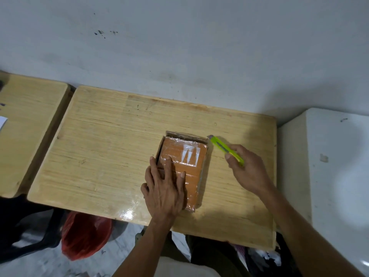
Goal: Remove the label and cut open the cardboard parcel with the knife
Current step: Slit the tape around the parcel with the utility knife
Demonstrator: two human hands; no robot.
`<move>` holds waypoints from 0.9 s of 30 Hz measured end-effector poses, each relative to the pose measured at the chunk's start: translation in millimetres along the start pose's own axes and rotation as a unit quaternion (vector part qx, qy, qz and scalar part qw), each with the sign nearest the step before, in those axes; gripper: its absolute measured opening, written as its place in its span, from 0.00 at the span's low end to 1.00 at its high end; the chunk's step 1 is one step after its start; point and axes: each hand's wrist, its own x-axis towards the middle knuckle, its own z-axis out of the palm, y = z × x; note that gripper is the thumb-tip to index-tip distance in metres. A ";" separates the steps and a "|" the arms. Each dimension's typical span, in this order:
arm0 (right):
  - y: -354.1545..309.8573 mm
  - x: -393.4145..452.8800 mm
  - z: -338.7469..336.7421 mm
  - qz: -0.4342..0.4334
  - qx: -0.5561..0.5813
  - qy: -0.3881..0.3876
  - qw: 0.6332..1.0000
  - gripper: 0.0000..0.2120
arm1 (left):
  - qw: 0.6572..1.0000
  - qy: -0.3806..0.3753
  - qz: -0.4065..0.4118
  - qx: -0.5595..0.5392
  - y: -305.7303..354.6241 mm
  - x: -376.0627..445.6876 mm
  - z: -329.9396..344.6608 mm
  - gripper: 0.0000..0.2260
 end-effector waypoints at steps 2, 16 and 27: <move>-13.0 -17.8 15.3 0.073 0.116 0.053 0.989 0.05 | 1.000 -0.015 0.003 -0.014 -0.1 -0.1 -5.5 0.30; -84.7 -126.2 139.5 0.306 0.296 0.228 0.876 0.23 | 0.970 -0.080 0.229 0.003 -5.6 106.0 -38.5 0.31; -131.9 -100.1 187.3 0.391 0.335 0.392 0.762 0.10 | 0.919 -0.164 0.357 -0.037 -34.6 136.4 -33.9 0.28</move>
